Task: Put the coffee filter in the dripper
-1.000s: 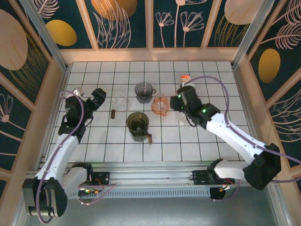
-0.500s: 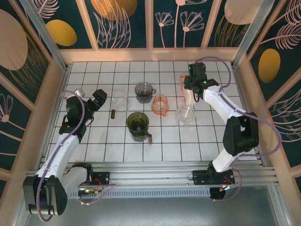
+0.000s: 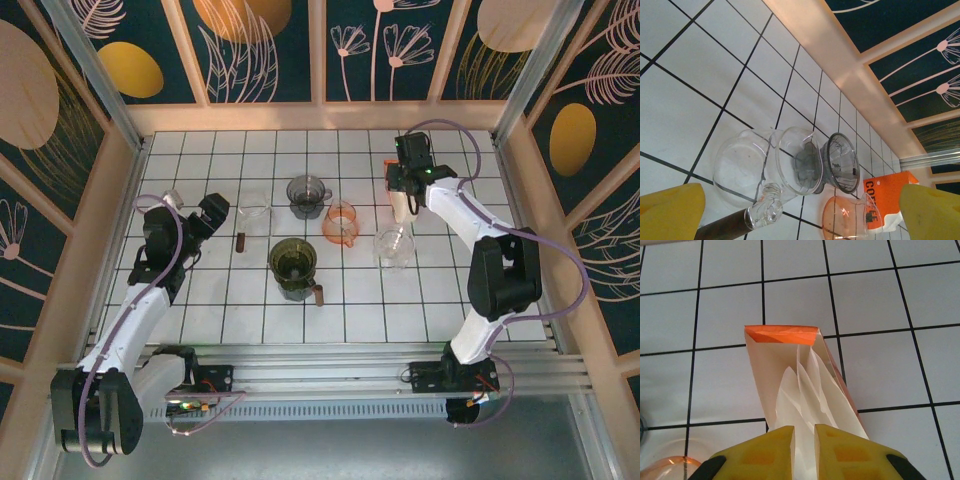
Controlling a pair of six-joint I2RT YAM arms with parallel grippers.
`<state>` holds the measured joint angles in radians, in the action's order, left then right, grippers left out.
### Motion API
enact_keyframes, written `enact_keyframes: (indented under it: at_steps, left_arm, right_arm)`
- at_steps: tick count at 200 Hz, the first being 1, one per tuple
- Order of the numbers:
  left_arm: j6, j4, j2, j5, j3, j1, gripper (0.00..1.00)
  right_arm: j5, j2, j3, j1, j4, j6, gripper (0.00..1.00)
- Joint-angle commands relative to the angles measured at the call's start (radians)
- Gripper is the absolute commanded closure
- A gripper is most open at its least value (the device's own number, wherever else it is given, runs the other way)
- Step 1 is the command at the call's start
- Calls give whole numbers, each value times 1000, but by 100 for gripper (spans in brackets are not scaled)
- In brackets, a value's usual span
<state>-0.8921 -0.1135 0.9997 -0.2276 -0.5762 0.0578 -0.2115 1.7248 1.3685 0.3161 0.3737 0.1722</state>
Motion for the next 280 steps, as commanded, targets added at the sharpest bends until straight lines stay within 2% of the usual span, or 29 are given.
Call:
enact_keyframes:
  at_steps: [1,49,177,238,280]
  left_arm:
    - [11,-32,6,-13,7,0,1]
    - [13,-37,19,-12,7,0,1]
    - [13,-36,31,-8,7,0,1]
    - [15,-35,31,-7,6,0,1]
    - [15,-35,33,-6,7,0,1]
  right_arm:
    - [-19,21,33,8,52,-56,82]
    - [-11,83,59,7,85,-71,82]
    - [-36,102,18,9,70,-81,84]
    - [-39,80,-5,24,45,-83,79]
    - [-67,96,-12,20,48,-83,80]
